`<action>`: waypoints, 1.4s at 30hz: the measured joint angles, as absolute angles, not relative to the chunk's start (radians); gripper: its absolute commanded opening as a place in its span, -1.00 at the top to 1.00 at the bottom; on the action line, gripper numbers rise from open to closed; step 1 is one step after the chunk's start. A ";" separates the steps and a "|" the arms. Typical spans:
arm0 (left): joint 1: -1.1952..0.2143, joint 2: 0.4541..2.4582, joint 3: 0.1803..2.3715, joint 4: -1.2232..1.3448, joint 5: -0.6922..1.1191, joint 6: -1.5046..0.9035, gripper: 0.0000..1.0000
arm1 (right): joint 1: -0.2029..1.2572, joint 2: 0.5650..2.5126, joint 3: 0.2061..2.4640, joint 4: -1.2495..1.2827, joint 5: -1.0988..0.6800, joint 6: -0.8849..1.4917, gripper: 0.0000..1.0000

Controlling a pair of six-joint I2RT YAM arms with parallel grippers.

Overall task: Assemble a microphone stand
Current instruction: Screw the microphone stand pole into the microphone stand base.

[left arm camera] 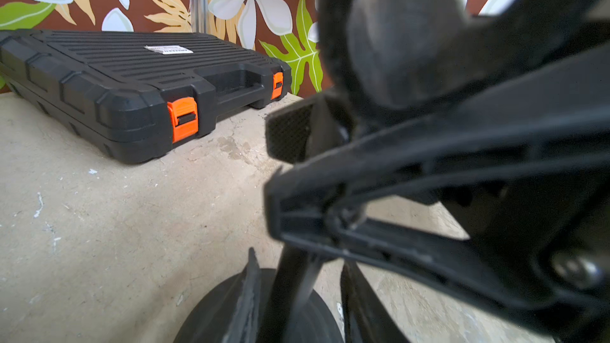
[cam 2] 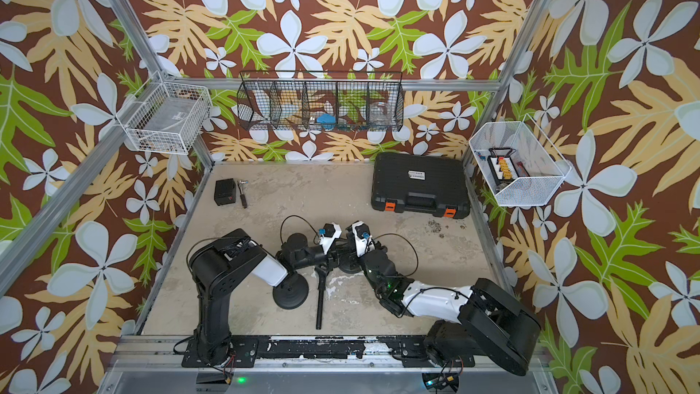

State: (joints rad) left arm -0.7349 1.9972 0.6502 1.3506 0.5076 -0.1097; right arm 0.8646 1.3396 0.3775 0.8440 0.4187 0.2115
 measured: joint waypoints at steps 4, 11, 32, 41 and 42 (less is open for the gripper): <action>-0.735 2.020 0.678 1.351 0.505 -0.110 0.24 | 0.871 1.356 0.393 0.834 0.470 0.255 1.00; -0.735 2.039 0.685 1.352 0.504 -0.087 0.67 | 0.869 1.339 0.395 0.815 0.444 0.249 0.32; -0.737 2.064 0.677 1.404 0.508 -0.046 0.72 | 0.477 1.124 0.358 0.595 -0.339 -0.039 -0.21; -0.737 2.072 0.680 1.414 0.517 -0.039 0.72 | 0.471 1.233 0.443 0.591 -0.456 -0.122 0.20; -0.737 2.073 0.681 1.414 0.517 -0.038 0.73 | 0.471 1.246 0.451 0.592 -0.469 -0.131 0.20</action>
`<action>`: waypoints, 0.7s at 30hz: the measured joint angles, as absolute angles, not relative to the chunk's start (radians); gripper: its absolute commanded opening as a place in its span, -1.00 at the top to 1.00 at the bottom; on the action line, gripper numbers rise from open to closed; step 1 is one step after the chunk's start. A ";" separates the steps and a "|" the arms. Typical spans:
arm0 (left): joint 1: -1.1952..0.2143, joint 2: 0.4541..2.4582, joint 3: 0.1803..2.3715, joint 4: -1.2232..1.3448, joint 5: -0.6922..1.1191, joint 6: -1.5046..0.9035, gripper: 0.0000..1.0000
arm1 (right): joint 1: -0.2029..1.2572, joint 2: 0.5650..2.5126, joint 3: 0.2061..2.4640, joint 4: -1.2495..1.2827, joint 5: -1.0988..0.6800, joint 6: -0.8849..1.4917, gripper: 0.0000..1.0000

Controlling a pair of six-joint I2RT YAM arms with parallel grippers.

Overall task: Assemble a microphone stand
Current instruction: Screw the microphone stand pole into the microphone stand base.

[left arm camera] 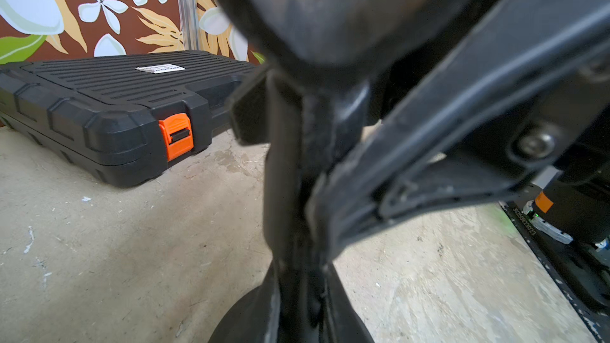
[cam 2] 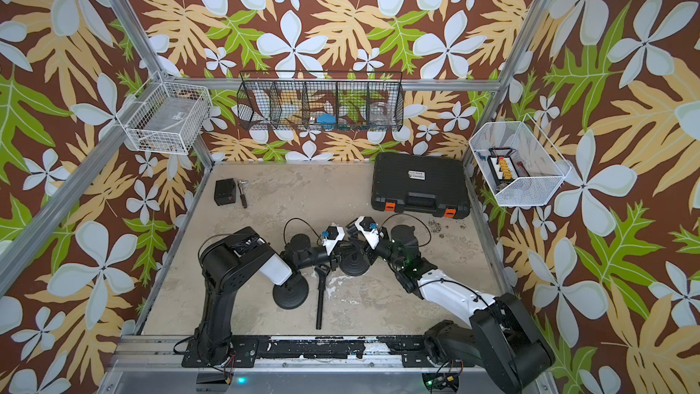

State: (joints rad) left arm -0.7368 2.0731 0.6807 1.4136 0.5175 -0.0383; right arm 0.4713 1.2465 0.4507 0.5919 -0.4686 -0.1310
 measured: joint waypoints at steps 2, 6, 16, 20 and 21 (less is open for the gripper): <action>-0.737 2.074 0.682 1.414 0.520 -0.037 0.73 | 0.471 1.267 0.460 0.595 -0.479 -0.136 0.27; -0.737 2.076 0.685 1.413 0.518 -0.029 0.71 | 0.471 1.293 0.467 0.606 -0.508 -0.124 0.67; -0.736 2.062 0.668 1.342 0.497 -0.059 0.21 | 0.497 1.296 0.374 0.787 -0.428 -0.031 1.00; -0.736 2.041 0.665 1.343 0.495 -0.083 0.20 | 0.560 1.291 0.329 0.868 -0.265 0.041 1.00; -0.736 2.038 0.665 1.343 0.495 -0.089 0.20 | 0.582 1.289 0.323 0.878 -0.210 0.059 1.00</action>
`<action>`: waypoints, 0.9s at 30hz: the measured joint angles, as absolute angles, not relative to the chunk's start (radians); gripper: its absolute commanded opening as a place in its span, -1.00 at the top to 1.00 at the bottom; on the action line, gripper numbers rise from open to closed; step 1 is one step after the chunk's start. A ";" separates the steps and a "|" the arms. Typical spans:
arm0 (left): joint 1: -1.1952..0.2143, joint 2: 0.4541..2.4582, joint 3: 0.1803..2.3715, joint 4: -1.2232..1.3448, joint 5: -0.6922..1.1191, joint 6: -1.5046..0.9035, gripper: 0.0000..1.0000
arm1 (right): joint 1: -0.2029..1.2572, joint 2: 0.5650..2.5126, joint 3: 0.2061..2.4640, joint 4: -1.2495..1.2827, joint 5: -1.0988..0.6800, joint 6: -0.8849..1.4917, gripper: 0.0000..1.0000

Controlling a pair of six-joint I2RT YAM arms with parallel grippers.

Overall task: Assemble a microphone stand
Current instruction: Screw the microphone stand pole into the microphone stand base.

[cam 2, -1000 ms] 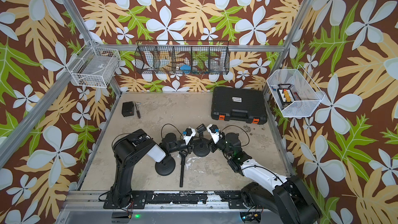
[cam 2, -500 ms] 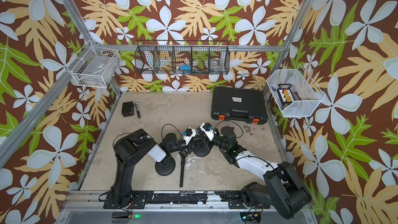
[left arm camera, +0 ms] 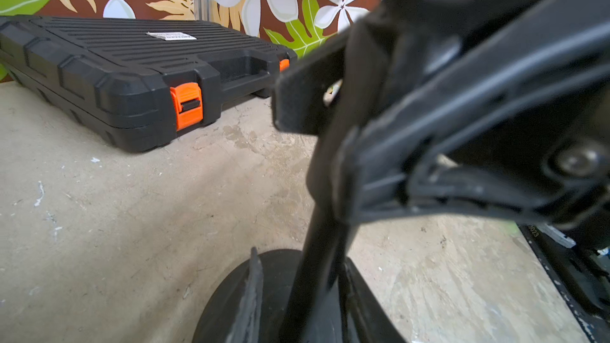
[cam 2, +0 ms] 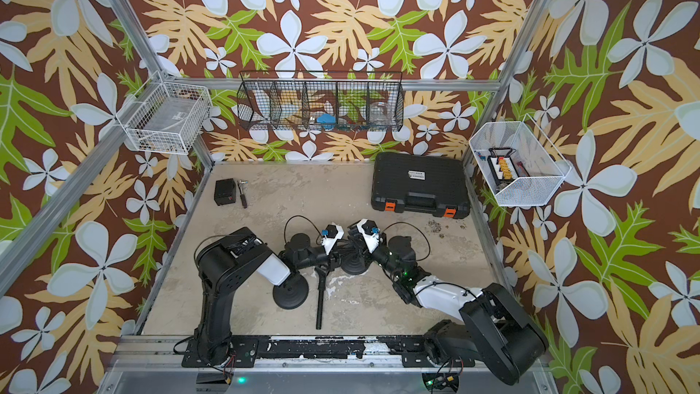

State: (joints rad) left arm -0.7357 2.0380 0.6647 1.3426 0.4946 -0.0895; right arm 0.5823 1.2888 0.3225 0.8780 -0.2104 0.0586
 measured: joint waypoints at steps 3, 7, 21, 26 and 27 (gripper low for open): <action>-0.736 2.030 0.661 1.343 0.495 -0.102 0.20 | 0.663 1.289 0.318 0.886 -0.025 0.113 1.00; -0.736 2.029 0.662 1.343 0.498 -0.104 0.20 | 0.788 1.322 0.353 0.866 0.241 0.180 1.00; -0.736 2.047 0.681 1.378 0.509 -0.074 0.72 | 0.883 1.362 0.421 0.791 0.471 0.250 -0.07; -0.736 2.066 0.684 1.411 0.505 -0.078 0.77 | 0.818 1.283 0.411 0.666 0.333 0.187 -0.54; -0.736 2.069 0.684 1.417 0.505 -0.078 0.77 | 0.811 1.258 0.405 0.647 0.298 0.174 -0.55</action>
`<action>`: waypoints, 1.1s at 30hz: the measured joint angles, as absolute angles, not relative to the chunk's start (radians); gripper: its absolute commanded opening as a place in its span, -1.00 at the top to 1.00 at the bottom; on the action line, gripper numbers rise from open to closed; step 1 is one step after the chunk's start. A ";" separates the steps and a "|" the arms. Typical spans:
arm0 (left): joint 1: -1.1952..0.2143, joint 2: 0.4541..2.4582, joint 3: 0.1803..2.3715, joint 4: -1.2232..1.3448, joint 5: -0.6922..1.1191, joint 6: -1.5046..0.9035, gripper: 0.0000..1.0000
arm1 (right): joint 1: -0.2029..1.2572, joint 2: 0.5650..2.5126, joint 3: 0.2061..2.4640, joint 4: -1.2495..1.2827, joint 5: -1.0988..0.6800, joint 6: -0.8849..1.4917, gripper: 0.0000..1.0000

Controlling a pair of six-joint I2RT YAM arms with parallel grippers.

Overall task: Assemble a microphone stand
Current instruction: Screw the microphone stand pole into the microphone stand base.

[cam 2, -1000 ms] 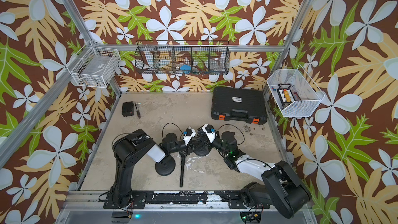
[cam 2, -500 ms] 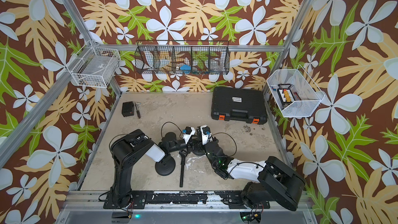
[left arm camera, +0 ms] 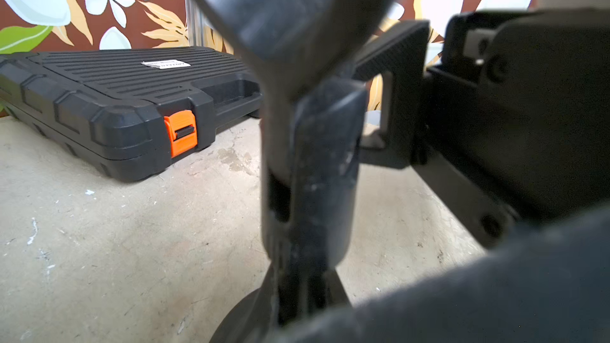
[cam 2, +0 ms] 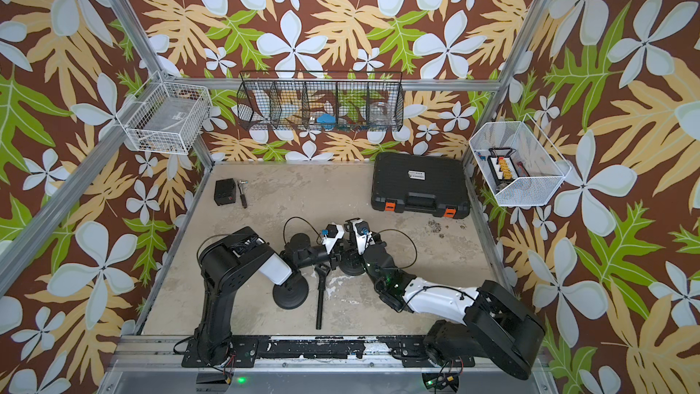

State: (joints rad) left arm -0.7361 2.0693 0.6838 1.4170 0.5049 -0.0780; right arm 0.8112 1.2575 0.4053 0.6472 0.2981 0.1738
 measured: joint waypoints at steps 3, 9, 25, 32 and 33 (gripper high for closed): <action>-0.736 2.073 0.687 1.420 0.504 -0.076 0.76 | 0.769 1.182 0.382 0.615 0.168 0.123 -0.51; -0.736 2.074 0.687 1.418 0.504 -0.067 0.77 | 0.565 1.075 0.319 0.607 -0.161 0.054 -0.29; -0.736 2.074 0.697 1.401 0.505 -0.050 0.77 | 0.398 1.226 0.420 0.627 -0.612 -0.061 -0.13; -0.736 2.074 0.699 1.398 0.505 -0.050 0.77 | 0.398 1.303 0.479 0.629 -0.638 -0.083 0.17; -0.736 2.074 0.699 1.398 0.505 -0.050 0.77 | 0.398 1.311 0.485 0.629 -0.643 -0.082 0.18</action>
State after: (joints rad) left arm -0.7361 2.0735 0.6987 1.3979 0.5049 -0.0498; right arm 0.3981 1.3113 0.4847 0.6289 -0.6430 -0.0822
